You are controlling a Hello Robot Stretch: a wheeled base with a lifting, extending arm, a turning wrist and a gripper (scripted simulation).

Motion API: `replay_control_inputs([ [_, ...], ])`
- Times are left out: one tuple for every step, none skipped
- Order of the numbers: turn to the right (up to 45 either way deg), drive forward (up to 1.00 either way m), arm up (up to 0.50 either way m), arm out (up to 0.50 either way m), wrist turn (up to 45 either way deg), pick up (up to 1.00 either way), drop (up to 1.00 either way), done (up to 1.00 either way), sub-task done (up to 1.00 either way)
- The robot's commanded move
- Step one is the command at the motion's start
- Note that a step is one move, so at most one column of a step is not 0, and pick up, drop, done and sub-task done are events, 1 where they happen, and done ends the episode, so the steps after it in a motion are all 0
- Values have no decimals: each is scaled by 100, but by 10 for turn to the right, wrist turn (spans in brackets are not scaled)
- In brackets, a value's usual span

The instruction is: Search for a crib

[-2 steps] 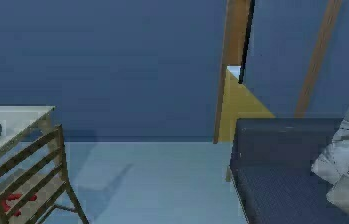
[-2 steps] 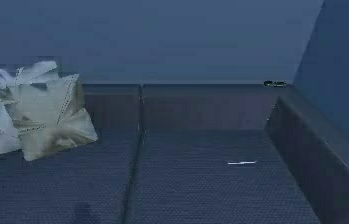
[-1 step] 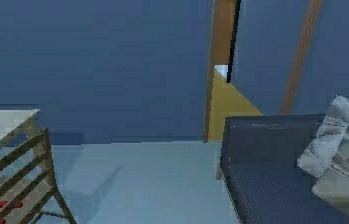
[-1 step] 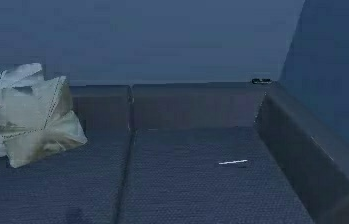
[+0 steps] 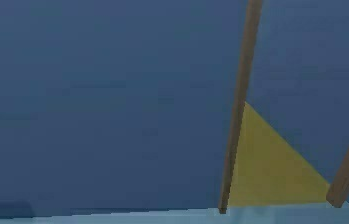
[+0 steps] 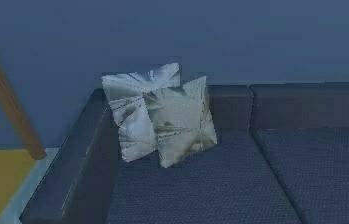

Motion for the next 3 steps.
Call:
replay_control_inputs([
  [30, 0, 0, 0, 0, 0, 0, 0, 0],
  [0, 65, 0, 0, 0, 0, 0, 0, 0],
  [450, 0, 0, 0, 0, 0, 0, 0, 0],
])
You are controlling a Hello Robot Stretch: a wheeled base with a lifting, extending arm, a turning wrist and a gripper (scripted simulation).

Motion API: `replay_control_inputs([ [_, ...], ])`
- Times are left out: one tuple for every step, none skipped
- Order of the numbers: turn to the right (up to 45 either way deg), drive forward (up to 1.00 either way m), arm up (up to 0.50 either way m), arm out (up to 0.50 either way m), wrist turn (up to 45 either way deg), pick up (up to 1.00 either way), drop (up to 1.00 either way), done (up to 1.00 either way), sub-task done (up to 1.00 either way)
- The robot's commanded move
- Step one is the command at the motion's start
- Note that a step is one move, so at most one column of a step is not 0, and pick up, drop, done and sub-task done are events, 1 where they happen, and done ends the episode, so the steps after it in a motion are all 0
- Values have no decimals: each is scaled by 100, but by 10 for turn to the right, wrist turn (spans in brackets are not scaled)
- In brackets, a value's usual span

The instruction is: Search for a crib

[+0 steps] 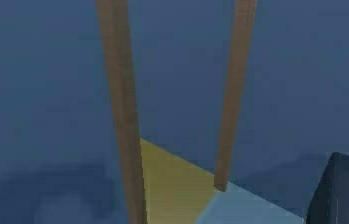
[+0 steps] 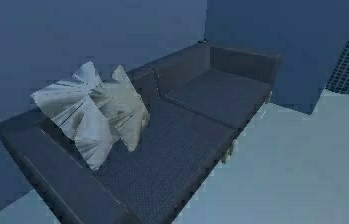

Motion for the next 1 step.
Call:
replay_control_inputs([
  [30, 0, 0, 0, 0, 0, 0, 0, 0],
])
